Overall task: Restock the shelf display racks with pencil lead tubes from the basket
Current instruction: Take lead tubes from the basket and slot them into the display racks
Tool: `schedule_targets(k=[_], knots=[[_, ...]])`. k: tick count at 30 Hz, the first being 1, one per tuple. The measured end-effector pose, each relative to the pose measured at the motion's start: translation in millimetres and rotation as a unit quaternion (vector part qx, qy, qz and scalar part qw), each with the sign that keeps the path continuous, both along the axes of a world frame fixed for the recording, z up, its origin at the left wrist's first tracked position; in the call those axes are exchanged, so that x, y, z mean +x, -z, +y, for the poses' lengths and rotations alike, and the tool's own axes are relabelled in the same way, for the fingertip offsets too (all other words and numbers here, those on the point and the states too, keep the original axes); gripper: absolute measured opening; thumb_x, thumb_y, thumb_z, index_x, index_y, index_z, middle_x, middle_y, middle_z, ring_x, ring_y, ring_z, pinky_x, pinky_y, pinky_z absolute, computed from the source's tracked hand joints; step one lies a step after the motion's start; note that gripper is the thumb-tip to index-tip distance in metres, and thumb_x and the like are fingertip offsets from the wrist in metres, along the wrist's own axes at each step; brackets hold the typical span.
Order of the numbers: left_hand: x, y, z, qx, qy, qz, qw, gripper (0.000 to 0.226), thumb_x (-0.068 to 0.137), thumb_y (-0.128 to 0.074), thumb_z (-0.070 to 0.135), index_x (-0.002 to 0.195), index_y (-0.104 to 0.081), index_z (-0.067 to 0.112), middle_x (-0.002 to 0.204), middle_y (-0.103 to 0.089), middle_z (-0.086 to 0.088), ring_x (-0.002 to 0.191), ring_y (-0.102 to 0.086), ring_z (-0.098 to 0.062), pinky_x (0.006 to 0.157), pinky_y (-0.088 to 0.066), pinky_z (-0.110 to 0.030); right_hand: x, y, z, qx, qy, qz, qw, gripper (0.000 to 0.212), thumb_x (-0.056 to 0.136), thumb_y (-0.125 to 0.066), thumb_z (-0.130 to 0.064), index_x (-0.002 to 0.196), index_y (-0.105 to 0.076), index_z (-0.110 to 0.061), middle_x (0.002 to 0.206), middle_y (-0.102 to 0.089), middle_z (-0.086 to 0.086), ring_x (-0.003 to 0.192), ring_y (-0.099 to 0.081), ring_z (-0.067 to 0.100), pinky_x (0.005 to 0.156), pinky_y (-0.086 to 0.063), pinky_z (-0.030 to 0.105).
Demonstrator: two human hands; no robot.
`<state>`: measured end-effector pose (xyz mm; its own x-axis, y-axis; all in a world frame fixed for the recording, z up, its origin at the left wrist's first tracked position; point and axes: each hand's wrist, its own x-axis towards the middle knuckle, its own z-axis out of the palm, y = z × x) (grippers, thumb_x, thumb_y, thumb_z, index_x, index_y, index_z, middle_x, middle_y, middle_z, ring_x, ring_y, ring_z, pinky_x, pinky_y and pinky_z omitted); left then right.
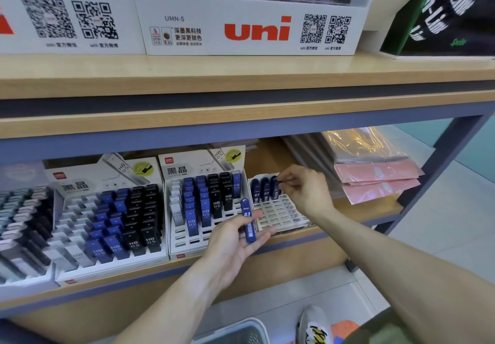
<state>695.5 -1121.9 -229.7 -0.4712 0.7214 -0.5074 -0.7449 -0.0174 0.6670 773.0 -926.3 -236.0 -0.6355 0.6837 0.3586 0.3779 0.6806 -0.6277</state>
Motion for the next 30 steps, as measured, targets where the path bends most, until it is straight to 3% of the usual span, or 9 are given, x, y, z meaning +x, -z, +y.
schedule_targets(k=[5,8,12,19,22,24,30], knots=[[-1,2,0,0.007,0.007,0.012,1.0,0.024,0.103,-0.046,-0.002,0.117,-0.065,-0.007,0.093,-0.078,-0.018,0.096,-0.074,-0.041,0.101,-0.053,-0.05,2,4,3,-0.013,0.014,-0.01,1.0,0.017,0.087,-0.074,-0.006,0.093,-0.076,-0.022,0.085,-0.074,-0.009,0.079,-0.069,0.002,0.08,-0.059,0.024],[-2,5,0,0.001,0.024,0.044,0.999,0.022,0.103,-0.05,-0.001,0.117,-0.067,-0.002,0.107,-0.076,-0.018,0.099,-0.075,-0.035,0.098,-0.055,-0.047,0,8,5,-0.009,0.023,-0.029,0.999,0.022,0.088,-0.069,-0.004,0.1,-0.076,-0.021,0.089,-0.073,-0.007,0.081,-0.068,0.004,0.083,-0.059,0.024],[-2,8,-1,-0.011,0.034,0.085,0.996,0.021,0.1,-0.058,0.001,0.118,-0.07,0.003,0.109,-0.077,-0.013,0.101,-0.075,-0.029,0.095,-0.058,-0.043,1,7,2,-0.011,0.007,-0.065,0.998,0.031,0.09,-0.066,0.0,0.113,-0.074,-0.019,0.1,-0.073,-0.003,0.086,-0.068,0.009,0.084,-0.058,0.025],[-5,12,-5,0.0,0.013,0.095,0.995,0.025,0.094,-0.066,0.001,0.119,-0.07,0.001,0.111,-0.076,-0.016,0.1,-0.075,-0.032,0.096,-0.057,-0.044,4,-6,-14,0.045,0.029,-0.089,0.995,0.035,0.088,-0.066,-0.009,0.119,-0.06,-0.026,0.103,-0.069,-0.004,0.089,-0.067,0.016,0.074,-0.059,0.036],[-6,14,-4,0.006,0.023,0.109,0.994,0.025,0.093,-0.068,0.002,0.117,-0.07,0.0,0.11,-0.076,-0.017,0.101,-0.075,-0.032,0.096,-0.058,-0.043,3,-24,-36,-0.117,-0.043,-0.019,0.992,0.021,0.09,-0.073,-0.018,0.107,-0.065,-0.026,0.089,-0.073,-0.007,0.08,-0.068,0.01,0.069,-0.054,0.024],[-5,15,-4,0.014,0.029,0.116,0.993,0.024,0.092,-0.069,0.002,0.116,-0.072,-0.001,0.11,-0.076,-0.017,0.101,-0.075,-0.031,0.095,-0.058,-0.043,4,-29,-48,-0.205,-0.123,-0.008,0.971,0.026,0.089,-0.076,-0.015,0.11,-0.068,-0.027,0.088,-0.075,-0.003,0.078,-0.07,0.01,0.069,-0.055,0.022],[-5,18,-2,0.033,0.024,0.111,0.993,0.024,0.092,-0.068,0.002,0.115,-0.072,0.0,0.107,-0.077,-0.017,0.102,-0.074,-0.032,0.093,-0.06,-0.038,2,-28,-49,-0.175,-0.163,0.012,0.971,0.023,0.083,-0.08,-0.003,0.102,-0.075,-0.015,0.088,-0.075,0.002,0.077,-0.07,0.007,0.076,-0.057,0.02]])
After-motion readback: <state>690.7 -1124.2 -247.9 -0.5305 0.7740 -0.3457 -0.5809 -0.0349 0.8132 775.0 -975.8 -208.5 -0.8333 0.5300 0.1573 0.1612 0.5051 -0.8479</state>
